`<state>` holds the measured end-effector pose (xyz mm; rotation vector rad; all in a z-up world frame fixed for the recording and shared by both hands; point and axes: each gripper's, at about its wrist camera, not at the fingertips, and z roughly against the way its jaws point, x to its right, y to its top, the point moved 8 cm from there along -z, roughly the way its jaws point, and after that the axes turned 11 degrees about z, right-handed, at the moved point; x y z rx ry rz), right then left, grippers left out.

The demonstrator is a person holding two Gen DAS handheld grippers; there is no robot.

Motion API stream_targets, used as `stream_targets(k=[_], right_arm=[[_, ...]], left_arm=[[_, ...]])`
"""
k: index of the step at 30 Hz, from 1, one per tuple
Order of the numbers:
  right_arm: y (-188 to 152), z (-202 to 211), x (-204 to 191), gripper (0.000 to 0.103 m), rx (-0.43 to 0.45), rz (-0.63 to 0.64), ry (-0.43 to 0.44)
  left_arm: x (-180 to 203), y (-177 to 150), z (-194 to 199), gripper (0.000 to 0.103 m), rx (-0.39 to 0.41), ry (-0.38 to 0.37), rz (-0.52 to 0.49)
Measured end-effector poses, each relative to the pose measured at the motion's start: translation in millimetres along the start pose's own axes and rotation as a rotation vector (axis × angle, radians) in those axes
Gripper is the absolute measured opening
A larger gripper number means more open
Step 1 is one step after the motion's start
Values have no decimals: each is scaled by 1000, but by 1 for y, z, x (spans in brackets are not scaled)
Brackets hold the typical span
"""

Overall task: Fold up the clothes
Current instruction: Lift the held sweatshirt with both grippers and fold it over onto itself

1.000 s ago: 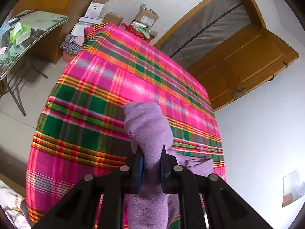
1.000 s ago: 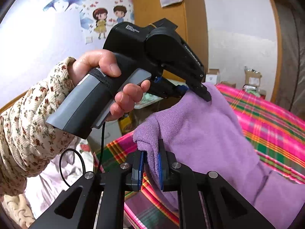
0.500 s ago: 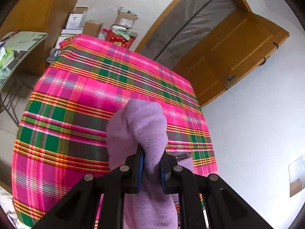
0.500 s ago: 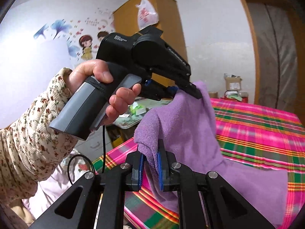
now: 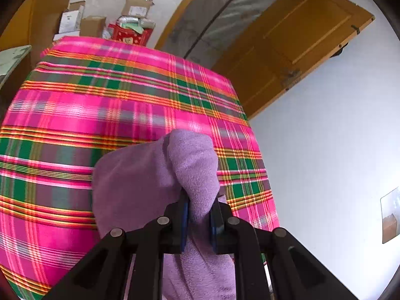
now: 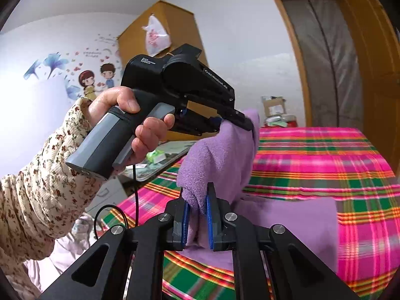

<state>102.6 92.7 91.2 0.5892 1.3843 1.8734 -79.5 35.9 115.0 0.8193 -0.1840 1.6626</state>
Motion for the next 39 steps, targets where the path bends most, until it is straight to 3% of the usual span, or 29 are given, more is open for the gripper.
stream_targets(k=[17, 27, 31, 39], right_arm=[[-52, 38, 76, 12, -72, -168, -151], [-77, 43, 106, 12, -119, -246, -203], [-90, 37, 113, 12, -149, -275, -206], [-109, 30, 120, 12, -194, -343, -175]], left_arm=[[44, -34, -108, 14, -200, 75, -46], [47, -41, -144, 16, -245, 110, -54], [46, -42, -155, 22, -259, 112, -58], [43, -48, -155, 27, -300, 61, -42]])
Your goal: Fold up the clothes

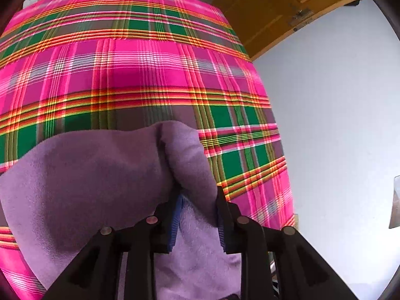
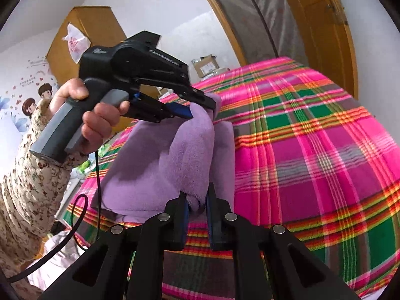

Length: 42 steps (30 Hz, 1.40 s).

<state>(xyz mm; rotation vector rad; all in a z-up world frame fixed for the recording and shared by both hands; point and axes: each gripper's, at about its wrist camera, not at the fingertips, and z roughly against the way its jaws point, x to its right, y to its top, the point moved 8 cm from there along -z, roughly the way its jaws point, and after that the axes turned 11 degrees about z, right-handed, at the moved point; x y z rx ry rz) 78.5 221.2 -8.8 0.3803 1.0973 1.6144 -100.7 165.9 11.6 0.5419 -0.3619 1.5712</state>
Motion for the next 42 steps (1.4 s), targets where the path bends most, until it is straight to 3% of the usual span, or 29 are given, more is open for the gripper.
stream_targets(k=[8, 19, 27, 33, 35, 36, 42], right_arm=[[-12, -4, 8, 12, -35, -59, 13], [-20, 6, 28, 21, -66, -131, 41], [28, 5, 45, 34, 18, -122, 61], [37, -44, 59, 37, -97, -167, 99], [34, -49, 57, 25, -118, -172, 110], [33, -52, 57, 11, -128, -174, 116], [45, -38, 52, 9, -80, -151, 112]], left_arm=[[-2, -14, 40, 28, 72, -74, -48], [-93, -49, 89, 28, 192, -34, 64], [-133, -74, 97, 28, 221, -134, 157], [-143, -85, 91, 28, 213, -158, 185], [-144, -87, 89, 28, 214, -169, 189], [-145, -88, 88, 28, 213, -173, 194], [-142, -89, 83, 28, 206, -147, 174]])
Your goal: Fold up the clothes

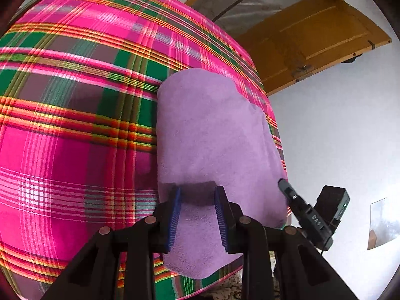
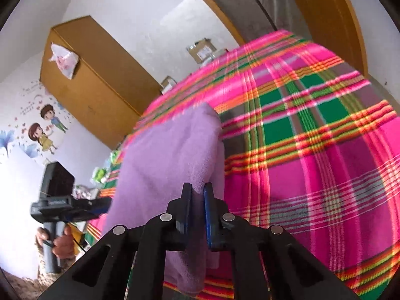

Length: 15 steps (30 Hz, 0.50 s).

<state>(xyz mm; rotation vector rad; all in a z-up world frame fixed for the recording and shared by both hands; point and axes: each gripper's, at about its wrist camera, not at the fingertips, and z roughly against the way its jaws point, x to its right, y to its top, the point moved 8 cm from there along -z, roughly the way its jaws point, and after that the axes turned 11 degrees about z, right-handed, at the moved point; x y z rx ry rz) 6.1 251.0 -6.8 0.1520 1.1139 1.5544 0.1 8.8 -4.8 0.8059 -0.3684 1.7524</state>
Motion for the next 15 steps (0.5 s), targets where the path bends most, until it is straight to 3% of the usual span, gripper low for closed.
stream_targets(k=[6, 12, 15], right_arm=[[-16, -14, 11, 16, -88, 3, -68], [15, -6, 8, 21, -34, 120, -168], [34, -17, -2, 21, -21, 193, -173]], left_arm=[[-4, 1, -3, 28, -7, 23, -7], [-6, 0, -1, 30, 3, 48, -21], [-5, 0, -1, 30, 9, 64, -37]])
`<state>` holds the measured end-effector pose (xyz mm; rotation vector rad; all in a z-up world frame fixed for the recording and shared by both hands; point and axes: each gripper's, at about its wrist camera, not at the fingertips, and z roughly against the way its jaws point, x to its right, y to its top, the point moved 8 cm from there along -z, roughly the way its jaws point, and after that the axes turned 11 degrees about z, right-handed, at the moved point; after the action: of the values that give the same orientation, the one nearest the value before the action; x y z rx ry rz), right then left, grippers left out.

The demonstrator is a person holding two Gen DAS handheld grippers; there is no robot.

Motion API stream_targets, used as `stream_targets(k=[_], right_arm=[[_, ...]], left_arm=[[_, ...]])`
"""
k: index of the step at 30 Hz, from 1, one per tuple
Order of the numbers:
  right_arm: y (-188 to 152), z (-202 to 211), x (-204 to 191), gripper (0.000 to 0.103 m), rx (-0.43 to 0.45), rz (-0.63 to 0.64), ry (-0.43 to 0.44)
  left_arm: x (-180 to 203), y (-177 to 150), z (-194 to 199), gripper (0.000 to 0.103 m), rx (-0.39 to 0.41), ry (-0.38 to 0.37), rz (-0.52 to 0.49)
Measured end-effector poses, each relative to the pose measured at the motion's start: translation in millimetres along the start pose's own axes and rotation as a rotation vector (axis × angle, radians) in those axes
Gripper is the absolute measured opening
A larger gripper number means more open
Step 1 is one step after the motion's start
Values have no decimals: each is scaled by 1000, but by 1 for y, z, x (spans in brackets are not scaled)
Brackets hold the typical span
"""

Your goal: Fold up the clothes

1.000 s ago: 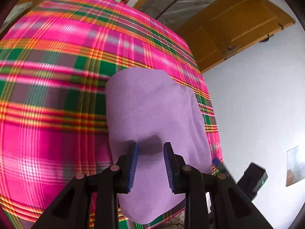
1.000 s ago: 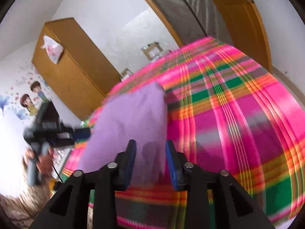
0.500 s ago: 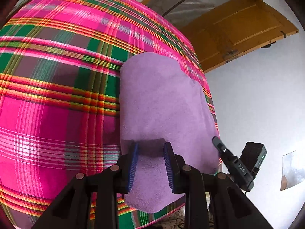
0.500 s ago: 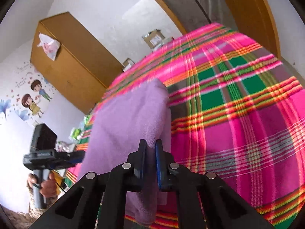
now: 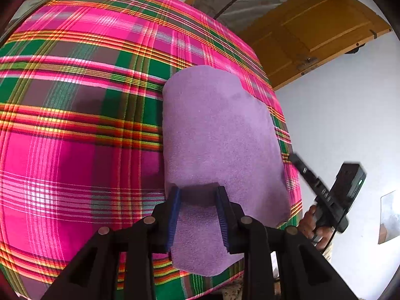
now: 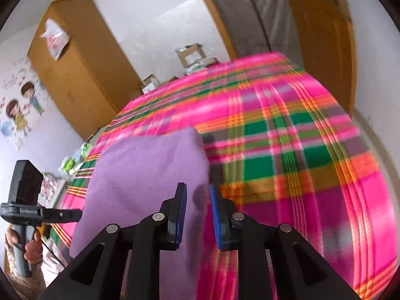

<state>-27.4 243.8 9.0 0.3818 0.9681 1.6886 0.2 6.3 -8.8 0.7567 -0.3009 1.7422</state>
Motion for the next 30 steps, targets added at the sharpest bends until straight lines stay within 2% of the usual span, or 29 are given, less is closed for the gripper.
stream_targets(k=[4, 8, 12, 15, 17, 20, 24, 26, 30], right_arm=[[29, -31, -20, 21, -20, 141, 28], [40, -71, -26, 21, -101, 212, 10], [39, -94, -5, 17, -159, 188, -78], [34, -103, 12, 22, -175, 152, -132], [32, -104, 16, 21, -179, 137, -130], [36, -97, 13, 22, -164, 156, -142], [38, -79, 5, 22, -127, 165, -123], [38, -69, -4, 22, -106, 180, -114], [32, -55, -28, 22, -80, 234, -68]], left_arm=[[0, 0, -1, 30, 1, 11, -10], [-1, 1, -2, 33, 1, 12, -9], [-5, 3, -2, 36, -3, 7, 5], [-6, 5, 4, 36, 10, 8, 15], [-4, 10, 12, 35, 40, -1, 15], [9, 22, 25, 35, 92, -65, 2], [35, 27, 25, 35, 89, -123, -77], [47, 28, 14, 35, 68, -110, -126], [50, 31, -12, 35, 31, -19, -156]])
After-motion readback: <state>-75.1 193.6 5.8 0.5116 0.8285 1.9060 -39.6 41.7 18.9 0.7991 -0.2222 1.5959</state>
